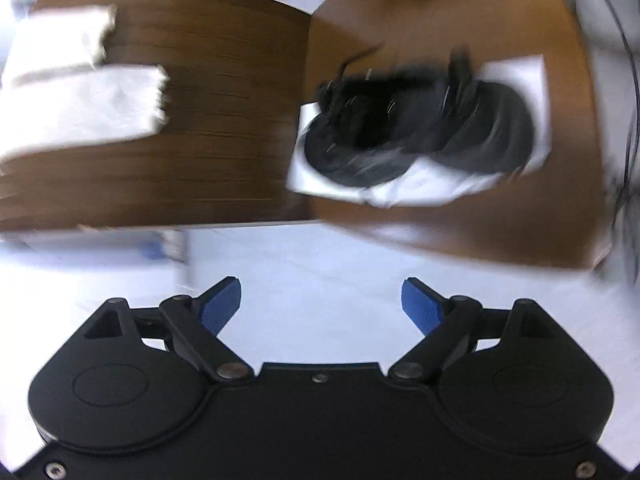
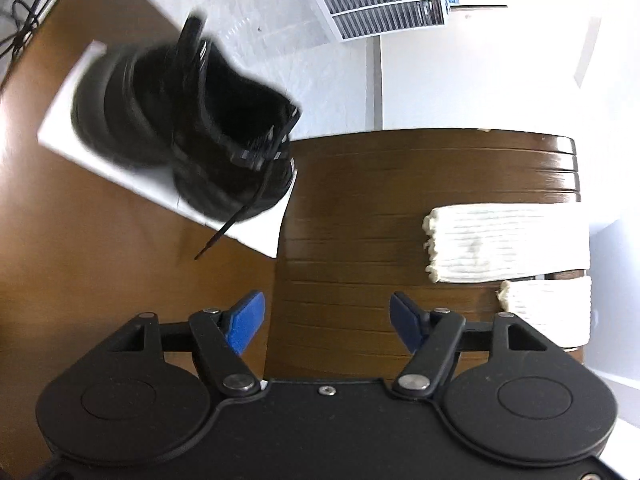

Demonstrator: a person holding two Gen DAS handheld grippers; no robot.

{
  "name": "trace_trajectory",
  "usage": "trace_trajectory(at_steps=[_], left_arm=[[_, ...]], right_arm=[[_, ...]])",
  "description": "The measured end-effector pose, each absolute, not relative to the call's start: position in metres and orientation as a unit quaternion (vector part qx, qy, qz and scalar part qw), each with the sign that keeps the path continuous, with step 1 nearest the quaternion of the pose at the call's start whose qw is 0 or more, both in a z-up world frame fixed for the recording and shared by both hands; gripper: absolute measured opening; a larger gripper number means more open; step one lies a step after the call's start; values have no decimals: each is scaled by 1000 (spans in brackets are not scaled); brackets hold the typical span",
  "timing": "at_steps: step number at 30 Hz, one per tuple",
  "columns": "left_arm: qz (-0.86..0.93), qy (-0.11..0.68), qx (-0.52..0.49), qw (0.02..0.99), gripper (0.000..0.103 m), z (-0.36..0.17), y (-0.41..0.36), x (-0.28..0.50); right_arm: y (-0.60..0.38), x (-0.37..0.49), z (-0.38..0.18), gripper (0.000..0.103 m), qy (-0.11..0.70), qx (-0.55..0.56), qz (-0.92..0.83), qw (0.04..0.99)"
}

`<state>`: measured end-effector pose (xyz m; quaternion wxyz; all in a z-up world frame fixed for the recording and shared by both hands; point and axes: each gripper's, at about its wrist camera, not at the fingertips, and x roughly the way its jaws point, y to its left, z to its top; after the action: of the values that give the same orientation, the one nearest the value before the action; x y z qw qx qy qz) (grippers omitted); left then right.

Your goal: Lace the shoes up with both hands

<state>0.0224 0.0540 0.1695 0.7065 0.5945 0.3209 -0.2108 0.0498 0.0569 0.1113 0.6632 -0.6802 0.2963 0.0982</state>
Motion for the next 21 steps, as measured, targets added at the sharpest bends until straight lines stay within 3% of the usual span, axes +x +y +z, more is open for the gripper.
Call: trace_trajectory(at_steps=[3,7,13,16,21], left_arm=[[-204,366,425,803,99,190,43,24],[-152,406,265,861,99,195,35,3],[5,418,32,908,99,183,27,-36],[43,426,-13,904,99,160,17,-66],[90,447,-4,890,101,125,0,-99]], right_arm=[[68,57,135,77,357,-593,87,717],[64,63,168,78,443,-373,42,814],[52,18,175,90,446,-151,-73,879],[45,-15,161,90,453,-56,-134,880],[50,-68,127,92,456,-3,-200,867]])
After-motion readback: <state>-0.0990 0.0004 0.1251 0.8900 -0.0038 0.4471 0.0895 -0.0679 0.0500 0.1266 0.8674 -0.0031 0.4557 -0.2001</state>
